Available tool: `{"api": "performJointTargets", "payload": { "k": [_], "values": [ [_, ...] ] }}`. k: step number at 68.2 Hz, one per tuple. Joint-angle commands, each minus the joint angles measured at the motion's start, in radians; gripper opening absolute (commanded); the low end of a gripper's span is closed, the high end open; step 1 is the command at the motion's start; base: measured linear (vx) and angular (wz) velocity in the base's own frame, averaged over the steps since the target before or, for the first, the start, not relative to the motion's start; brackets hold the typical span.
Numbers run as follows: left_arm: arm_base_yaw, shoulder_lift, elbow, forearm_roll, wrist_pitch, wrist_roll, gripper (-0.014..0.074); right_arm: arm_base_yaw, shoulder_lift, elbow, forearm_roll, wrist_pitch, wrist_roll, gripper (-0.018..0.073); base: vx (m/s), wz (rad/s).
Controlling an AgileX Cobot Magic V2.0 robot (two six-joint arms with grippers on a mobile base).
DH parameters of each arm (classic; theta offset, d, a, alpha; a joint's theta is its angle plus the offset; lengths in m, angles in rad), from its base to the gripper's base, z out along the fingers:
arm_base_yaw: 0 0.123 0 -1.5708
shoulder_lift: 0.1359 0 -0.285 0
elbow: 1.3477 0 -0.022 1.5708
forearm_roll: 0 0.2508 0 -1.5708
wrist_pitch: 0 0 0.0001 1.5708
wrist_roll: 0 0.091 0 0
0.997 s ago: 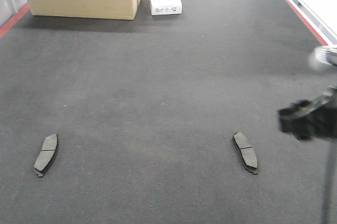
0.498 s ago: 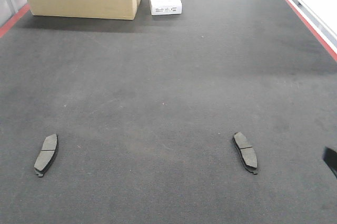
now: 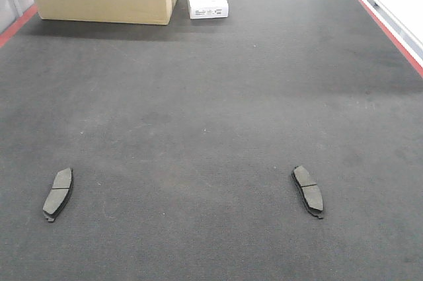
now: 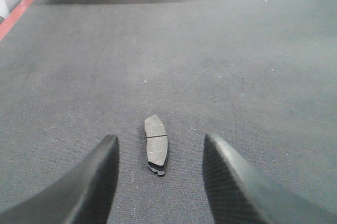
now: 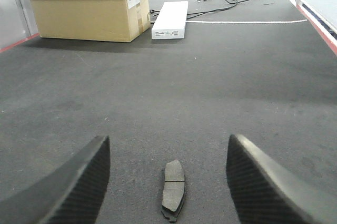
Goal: Move and align brake pads A on conveyor
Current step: 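Raise the open right gripper away from the placed pad, then drive the base backward away from the conveyor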
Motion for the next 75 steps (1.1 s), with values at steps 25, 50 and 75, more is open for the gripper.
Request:
{"api": "performJointTargets", "payload": {
  "k": [25,50,75],
  "values": [
    [-0.004,0.01,-0.021,-0.006,-0.08,-0.001,0.0363,-0.005,0.01,-0.027,-0.001,-0.078,0.0,0.0452,0.0,0.0],
    [-0.004,0.014,-0.021,-0.006,-0.079,-0.001,0.0363,-0.005,0.01,-0.027,-0.001,-0.078,0.0,0.0452,-0.01,0.0],
    [-0.004,0.014,-0.021,-0.006,-0.081,-0.001,0.0363,-0.005,0.01,-0.027,-0.001,-0.078,0.0,0.0452,-0.24,-0.06]
  ]
}}
